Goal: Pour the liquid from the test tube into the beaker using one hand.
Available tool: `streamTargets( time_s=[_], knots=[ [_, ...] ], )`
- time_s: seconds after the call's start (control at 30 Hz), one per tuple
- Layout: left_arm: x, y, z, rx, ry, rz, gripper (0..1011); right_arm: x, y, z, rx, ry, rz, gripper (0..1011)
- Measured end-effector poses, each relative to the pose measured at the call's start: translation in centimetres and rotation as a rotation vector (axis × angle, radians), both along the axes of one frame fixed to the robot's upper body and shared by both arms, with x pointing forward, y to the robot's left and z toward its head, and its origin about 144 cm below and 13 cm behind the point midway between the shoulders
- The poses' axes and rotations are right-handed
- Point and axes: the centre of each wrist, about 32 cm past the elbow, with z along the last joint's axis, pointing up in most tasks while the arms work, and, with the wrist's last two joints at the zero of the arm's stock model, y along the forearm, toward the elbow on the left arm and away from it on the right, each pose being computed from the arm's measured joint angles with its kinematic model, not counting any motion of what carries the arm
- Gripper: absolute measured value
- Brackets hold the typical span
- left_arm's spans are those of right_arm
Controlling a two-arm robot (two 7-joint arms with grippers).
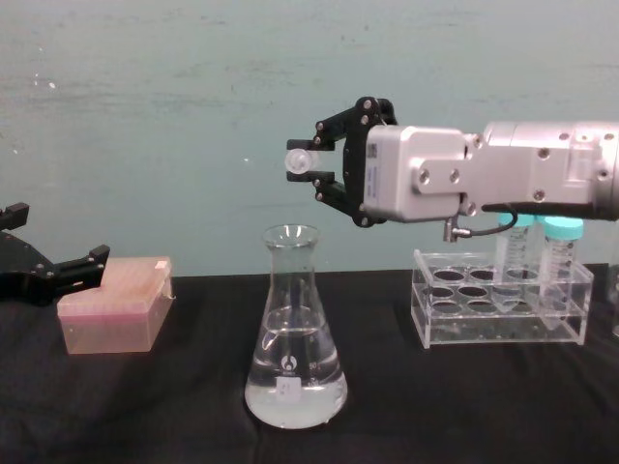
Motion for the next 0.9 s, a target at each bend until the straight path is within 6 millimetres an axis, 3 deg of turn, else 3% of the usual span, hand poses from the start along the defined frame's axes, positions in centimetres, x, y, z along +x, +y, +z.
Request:
streamTargets(
  time_s=[0.9],
  knots=[
    [0.0,0.0,0.0,0.0,0.0,0.0,1000,-0.42,-0.42,-0.06,-0.066,-0.13,0.004,202]
  ],
)
